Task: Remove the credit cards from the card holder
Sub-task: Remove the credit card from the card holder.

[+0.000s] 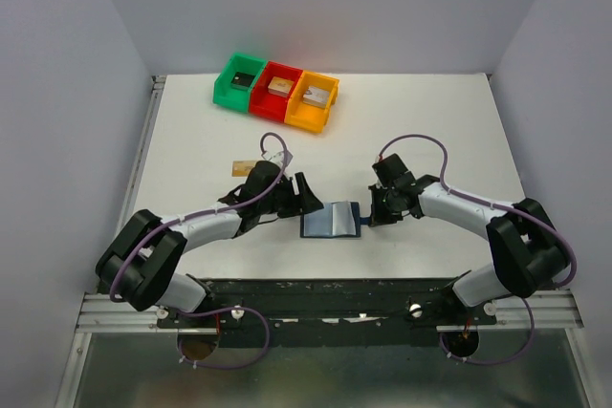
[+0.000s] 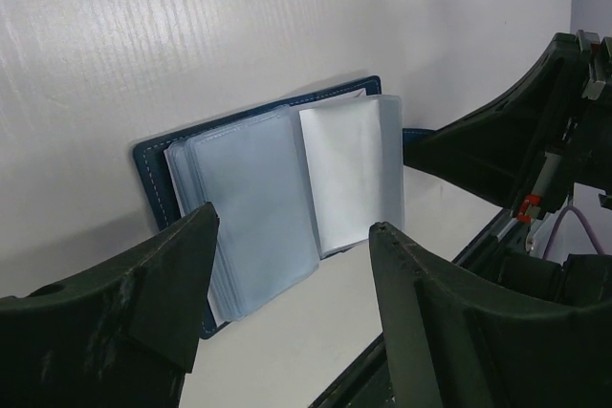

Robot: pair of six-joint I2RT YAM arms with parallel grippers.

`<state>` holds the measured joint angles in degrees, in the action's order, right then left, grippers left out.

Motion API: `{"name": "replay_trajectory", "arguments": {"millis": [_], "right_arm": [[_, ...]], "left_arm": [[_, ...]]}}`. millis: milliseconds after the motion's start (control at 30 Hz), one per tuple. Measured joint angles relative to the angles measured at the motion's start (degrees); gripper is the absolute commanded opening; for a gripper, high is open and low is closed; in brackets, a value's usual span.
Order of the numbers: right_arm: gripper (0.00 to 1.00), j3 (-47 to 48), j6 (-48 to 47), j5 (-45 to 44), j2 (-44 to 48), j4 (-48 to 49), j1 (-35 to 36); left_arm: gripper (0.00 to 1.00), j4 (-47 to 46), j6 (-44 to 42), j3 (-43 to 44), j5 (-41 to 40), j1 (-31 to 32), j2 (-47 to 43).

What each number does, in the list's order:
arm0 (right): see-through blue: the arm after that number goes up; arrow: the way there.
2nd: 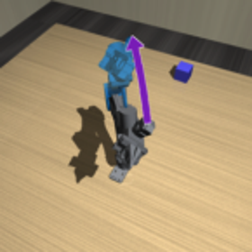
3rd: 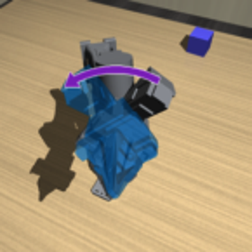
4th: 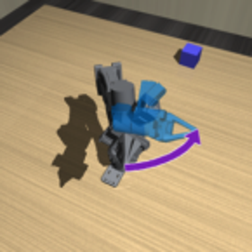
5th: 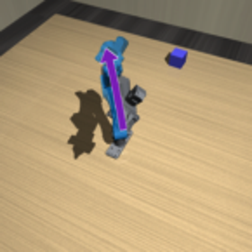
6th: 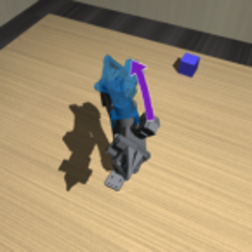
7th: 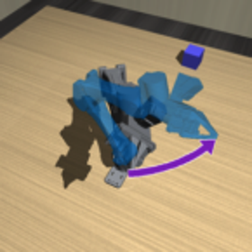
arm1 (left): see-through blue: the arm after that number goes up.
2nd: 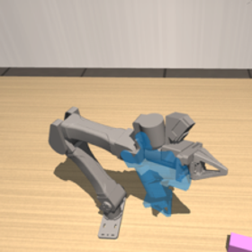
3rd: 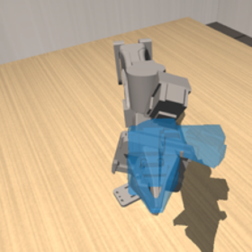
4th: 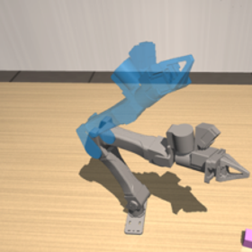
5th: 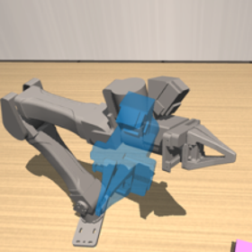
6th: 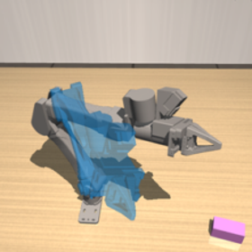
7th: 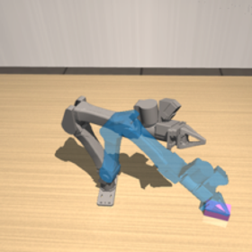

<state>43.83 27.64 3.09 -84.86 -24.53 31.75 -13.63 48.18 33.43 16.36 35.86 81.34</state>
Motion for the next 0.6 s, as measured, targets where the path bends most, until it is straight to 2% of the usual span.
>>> {"name": "replay_trajectory", "arguments": {"millis": [600], "right_arm": [[0.0, 0.0, 0.0, 0.9, 0.04, 0.04, 0.0]], "left_arm": [[0.76, 3.13, -1.9, 0.96, -0.02, 0.44, 3.56]]}}
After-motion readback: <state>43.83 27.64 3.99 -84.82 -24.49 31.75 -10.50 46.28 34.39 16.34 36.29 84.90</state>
